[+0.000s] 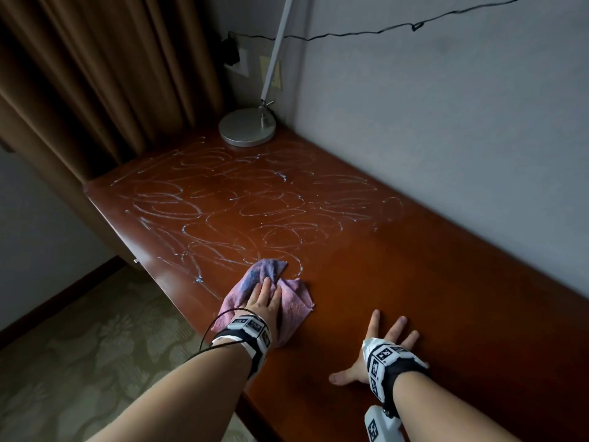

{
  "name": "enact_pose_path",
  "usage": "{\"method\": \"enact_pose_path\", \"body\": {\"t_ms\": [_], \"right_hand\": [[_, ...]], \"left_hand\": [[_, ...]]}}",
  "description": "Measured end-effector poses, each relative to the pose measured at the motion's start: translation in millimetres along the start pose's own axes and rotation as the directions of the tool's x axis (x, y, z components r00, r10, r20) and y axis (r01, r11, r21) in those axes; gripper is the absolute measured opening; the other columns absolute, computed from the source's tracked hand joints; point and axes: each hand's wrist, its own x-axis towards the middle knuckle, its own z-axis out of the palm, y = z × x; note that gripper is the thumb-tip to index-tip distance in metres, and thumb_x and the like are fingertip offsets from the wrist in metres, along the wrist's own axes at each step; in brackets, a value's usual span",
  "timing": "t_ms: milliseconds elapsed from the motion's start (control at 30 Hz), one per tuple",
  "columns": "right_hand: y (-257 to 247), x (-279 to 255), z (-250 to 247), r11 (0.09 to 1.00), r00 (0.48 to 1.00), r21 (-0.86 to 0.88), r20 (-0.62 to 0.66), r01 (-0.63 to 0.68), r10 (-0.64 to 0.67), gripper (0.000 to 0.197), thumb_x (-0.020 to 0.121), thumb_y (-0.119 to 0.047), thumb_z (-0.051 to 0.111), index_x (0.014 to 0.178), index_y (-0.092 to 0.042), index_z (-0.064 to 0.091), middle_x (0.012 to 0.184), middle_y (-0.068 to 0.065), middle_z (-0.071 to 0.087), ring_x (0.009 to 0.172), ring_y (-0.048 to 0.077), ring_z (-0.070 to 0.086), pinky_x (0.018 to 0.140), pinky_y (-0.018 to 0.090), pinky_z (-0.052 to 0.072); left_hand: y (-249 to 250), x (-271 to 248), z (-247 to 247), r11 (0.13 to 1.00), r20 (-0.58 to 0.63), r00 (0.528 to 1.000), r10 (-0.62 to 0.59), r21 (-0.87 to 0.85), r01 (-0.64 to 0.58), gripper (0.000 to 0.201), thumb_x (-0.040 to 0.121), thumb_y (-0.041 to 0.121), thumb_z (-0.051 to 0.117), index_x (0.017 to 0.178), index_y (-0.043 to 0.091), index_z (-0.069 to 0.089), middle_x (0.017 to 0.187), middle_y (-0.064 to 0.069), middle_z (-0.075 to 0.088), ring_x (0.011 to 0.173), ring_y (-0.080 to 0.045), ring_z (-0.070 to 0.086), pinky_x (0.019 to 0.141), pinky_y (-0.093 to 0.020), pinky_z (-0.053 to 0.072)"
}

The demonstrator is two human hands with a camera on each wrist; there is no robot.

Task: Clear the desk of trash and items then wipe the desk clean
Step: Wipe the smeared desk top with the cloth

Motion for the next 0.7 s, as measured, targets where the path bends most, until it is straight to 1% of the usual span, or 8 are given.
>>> {"method": "enact_pose_path", "body": {"t_ms": [133, 233, 367, 467, 533, 600, 700], "right_hand": [[1, -5, -3, 1.0, 1.0, 0.008, -0.007, 0.018, -0.018, 0.165, 0.034, -0.085, 0.072, 0.14, -0.026, -0.039, 0.144, 0.024, -0.042, 0.139, 0.049, -0.022, 0.106, 0.073, 0.017], [1, -4, -3, 1.0, 1.0, 0.009, -0.006, 0.009, -0.009, 0.166, 0.032, -0.085, 0.072, 0.14, -0.026, -0.039, 0.144, 0.023, -0.042, 0.139, 0.049, -0.021, 0.106, 0.072, 0.018], [-2, 5, 0, 1.0, 1.0, 0.002, -0.002, -0.015, 0.015, 0.168, 0.028, -0.084, 0.074, 0.14, -0.027, -0.039, 0.144, 0.023, -0.042, 0.139, 0.049, -0.022, 0.106, 0.073, 0.017], [-5, 11, 6, 0.999, 0.998, -0.01, -0.04, -0.047, 0.047, 0.17, 0.023, -0.085, 0.073, 0.14, -0.029, -0.038, 0.143, 0.023, -0.042, 0.138, 0.05, -0.022, 0.106, 0.073, 0.016], [-5, 10, 9, 0.999, 0.997, -0.015, -0.063, -0.049, 0.048, 0.168, 0.026, -0.085, 0.072, 0.141, -0.029, -0.037, 0.144, 0.023, -0.04, 0.139, 0.05, -0.021, 0.108, 0.07, 0.016], [-4, 5, 9, 0.999, 0.996, -0.021, -0.085, -0.042, 0.04, 0.165, 0.03, -0.085, 0.072, 0.142, -0.028, -0.036, 0.146, 0.023, -0.039, 0.14, 0.049, -0.02, 0.109, 0.069, 0.017], [-3, 0, 6, 0.999, 0.997, -0.02, -0.075, -0.032, 0.03, 0.164, 0.032, -0.085, 0.072, 0.142, -0.028, -0.036, 0.144, 0.023, -0.041, 0.139, 0.049, -0.021, 0.109, 0.069, 0.016]], "left_hand": [[9, -16, 14, 0.998, -0.008, 0.998, 0.061, 0.013, -0.061, 0.101, 0.081, 0.031, 0.063, 0.152, 0.02, -0.007, 0.158, -0.005, -0.021, 0.147, -0.023, -0.012, 0.116, -0.049, 0.018], [12, -22, 22, 0.997, 0.007, 0.997, 0.08, 0.017, -0.081, 0.099, 0.082, 0.033, 0.061, 0.152, 0.021, -0.008, 0.158, -0.004, -0.021, 0.147, -0.022, -0.012, 0.117, -0.047, 0.017], [18, -3, 2, 0.995, 0.045, 0.995, 0.089, 0.033, -0.091, 0.102, 0.082, 0.031, 0.064, 0.151, 0.023, -0.01, 0.156, -0.002, -0.025, 0.146, -0.022, -0.015, 0.116, -0.052, 0.018], [30, 19, -18, 0.996, 0.026, 0.996, 0.09, 0.005, -0.09, 0.099, 0.084, 0.032, 0.062, 0.151, 0.023, -0.01, 0.156, -0.002, -0.026, 0.146, -0.023, -0.016, 0.116, -0.054, 0.015], [37, 24, -26, 0.996, 0.012, 0.996, 0.088, -0.01, -0.088, 0.096, 0.086, 0.032, 0.059, 0.151, 0.023, -0.01, 0.157, -0.003, -0.025, 0.146, -0.024, -0.015, 0.116, -0.053, 0.014], [41, 20, -25, 0.996, 0.026, 0.996, 0.087, -0.007, -0.086, 0.095, 0.087, 0.031, 0.06, 0.152, 0.022, -0.01, 0.156, -0.004, -0.025, 0.146, -0.025, -0.015, 0.116, -0.054, 0.015], [39, 5, -18, 0.994, 0.095, 0.99, 0.104, 0.012, -0.105, 0.102, 0.084, 0.028, 0.066, 0.151, 0.022, -0.01, 0.156, -0.003, -0.028, 0.146, -0.024, -0.017, 0.113, -0.056, 0.018]]}}
